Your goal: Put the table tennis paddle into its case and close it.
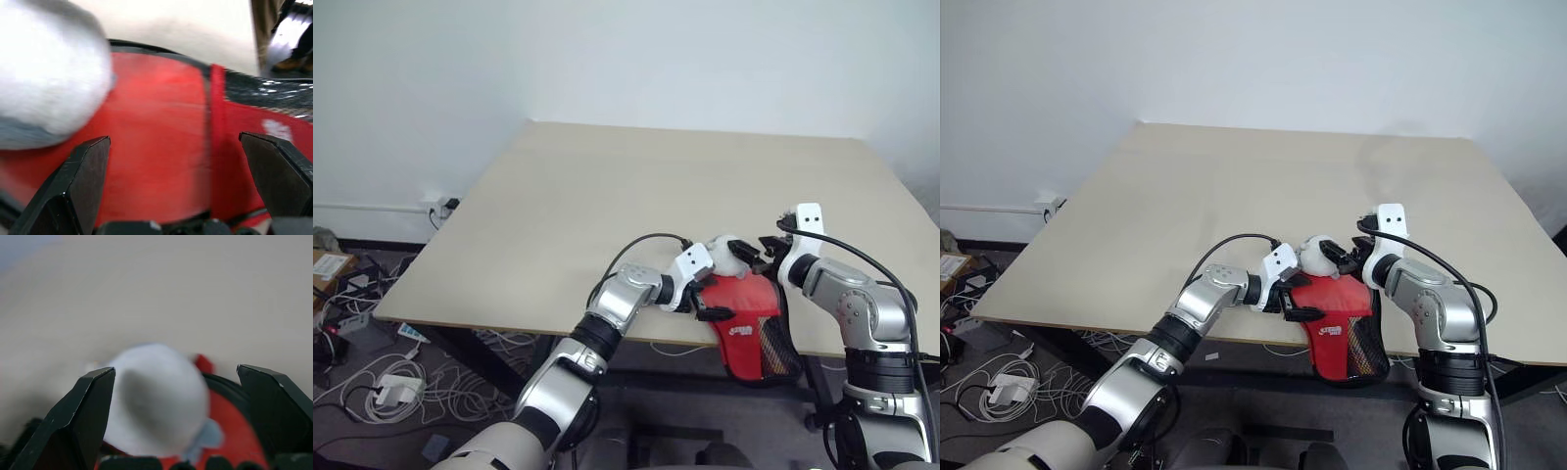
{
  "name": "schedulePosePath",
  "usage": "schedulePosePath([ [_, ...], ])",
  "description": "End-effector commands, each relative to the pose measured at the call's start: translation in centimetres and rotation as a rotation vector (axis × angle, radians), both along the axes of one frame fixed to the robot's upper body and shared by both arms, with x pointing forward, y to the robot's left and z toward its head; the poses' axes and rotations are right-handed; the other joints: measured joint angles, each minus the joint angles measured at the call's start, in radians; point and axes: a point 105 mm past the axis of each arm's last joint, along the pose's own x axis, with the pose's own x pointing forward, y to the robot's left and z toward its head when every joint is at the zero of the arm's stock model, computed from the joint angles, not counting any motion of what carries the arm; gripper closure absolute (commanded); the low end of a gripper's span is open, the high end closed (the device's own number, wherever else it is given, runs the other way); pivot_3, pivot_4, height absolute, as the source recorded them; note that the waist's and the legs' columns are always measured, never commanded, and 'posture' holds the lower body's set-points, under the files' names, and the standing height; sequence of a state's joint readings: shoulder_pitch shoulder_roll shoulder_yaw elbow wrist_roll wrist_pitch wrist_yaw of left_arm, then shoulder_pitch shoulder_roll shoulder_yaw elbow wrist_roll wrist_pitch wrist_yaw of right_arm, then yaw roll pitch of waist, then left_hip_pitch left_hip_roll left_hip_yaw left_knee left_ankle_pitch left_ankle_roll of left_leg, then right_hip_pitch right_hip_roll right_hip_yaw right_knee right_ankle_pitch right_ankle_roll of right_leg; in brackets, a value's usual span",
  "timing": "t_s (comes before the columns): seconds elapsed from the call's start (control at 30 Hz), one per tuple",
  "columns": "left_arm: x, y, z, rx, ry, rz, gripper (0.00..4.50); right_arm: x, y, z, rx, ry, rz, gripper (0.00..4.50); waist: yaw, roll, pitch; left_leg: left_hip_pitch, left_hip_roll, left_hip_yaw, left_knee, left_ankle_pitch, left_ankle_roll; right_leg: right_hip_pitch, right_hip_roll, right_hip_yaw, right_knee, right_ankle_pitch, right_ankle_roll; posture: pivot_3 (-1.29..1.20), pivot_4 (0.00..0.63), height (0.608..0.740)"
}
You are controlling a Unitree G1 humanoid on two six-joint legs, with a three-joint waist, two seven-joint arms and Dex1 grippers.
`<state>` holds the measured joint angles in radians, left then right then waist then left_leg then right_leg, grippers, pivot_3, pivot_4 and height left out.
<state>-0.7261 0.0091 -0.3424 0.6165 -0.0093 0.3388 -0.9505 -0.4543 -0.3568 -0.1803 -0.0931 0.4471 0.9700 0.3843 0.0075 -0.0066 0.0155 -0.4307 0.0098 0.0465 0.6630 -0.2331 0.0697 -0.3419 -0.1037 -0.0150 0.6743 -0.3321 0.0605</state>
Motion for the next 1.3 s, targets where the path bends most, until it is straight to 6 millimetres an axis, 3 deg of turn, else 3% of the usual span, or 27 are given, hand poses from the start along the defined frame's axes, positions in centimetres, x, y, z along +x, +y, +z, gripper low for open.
schedulePosePath([
  [0.03, 0.1, 0.2, -1.0, 0.054, -0.013, 0.011, 0.02, 0.3, 1.3, 1.2, 0.036, -0.019, 0.055, 0.17, 0.0, 0.0, 0.0, 0.0, 0.0, 0.0, 0.0, 0.0, 0.0, 0.0, 0.0, 0.0, 0.0, 0.0, 0.0, 0.0, 0.0, 0.715],
  [0.27, -0.1, -0.3, -0.8, 0.041, -0.002, 0.017, 0.02, 0.2, 2.0, -1.8, -0.038, 0.091, 0.082, 0.17, 0.0, 0.0, 0.0, 0.0, 0.0, 0.0, 0.0, 0.0, 0.0, 0.0, 0.0, 0.0, 0.0, 0.0, 0.0, 0.0, 0.0, 0.715],
  [0.47, -0.2, -0.2, -1.1, 0.066, -0.01, 0.023, 0.02, 0.4, 1.5, -2.7, -0.109, 0.104, 0.062, 0.17, 0.0, 0.001, 0.0, 0.0, 0.0, 0.0, 0.0, 0.0, 0.0, 0.0, 0.0, -0.001, 0.0, 0.0, 0.0, 0.0, 0.0, 0.715],
  [0.57, -0.4, -0.3, -1.1, 0.064, -0.005, 0.017, 0.0, 0.4, 1.6, -2.8, -0.143, 0.086, 0.066, 0.72, 0.0, 0.001, -0.001, 0.0, 0.0, 0.0, 0.0, 0.0, 0.0, 0.0, 0.0, 0.0, 0.0, 0.0, 0.0, 0.0, 0.0, 0.715],
  [0.83, -0.7, -0.2, -1.3, 0.074, 0.016, 0.017, 0.0, 2.3, 0.1, -1.5, -0.119, -0.004, -0.062, 3.42, -0.001, 0.001, -0.001, 0.0, 0.0, 0.0, 0.0, 0.0, 0.0, 0.0, 0.0, -0.001, 0.0, 0.0, 0.0, 0.0, 0.0, 0.715],
  [0.93, -0.4, 0.0, -1.9, 0.109, 0.024, 0.047, 0.0, 3.3, -0.8, -0.5, -0.111, -0.05, -0.126, 4.07, -0.001, 0.001, -0.001, 0.0, 0.0, 0.0, 0.0, 0.0, 0.0, 0.0, 0.0, -0.001, 0.0, 0.0, 0.0, 0.0, 0.0, 0.715],
  [1.3, -0.2, 0.0, -2.4, 0.134, 0.057, 0.069, 0.0, 5.0, -3.2, 0.8, -0.214, -0.097, -0.221, 4.26, 0.001, 0.001, -0.001, 0.0, -0.001, -0.001, 0.001, 0.0, 0.0, 0.001, 0.0, -0.001, 0.0, 0.0, 0.0, 0.0, 0.0, 0.715],
])
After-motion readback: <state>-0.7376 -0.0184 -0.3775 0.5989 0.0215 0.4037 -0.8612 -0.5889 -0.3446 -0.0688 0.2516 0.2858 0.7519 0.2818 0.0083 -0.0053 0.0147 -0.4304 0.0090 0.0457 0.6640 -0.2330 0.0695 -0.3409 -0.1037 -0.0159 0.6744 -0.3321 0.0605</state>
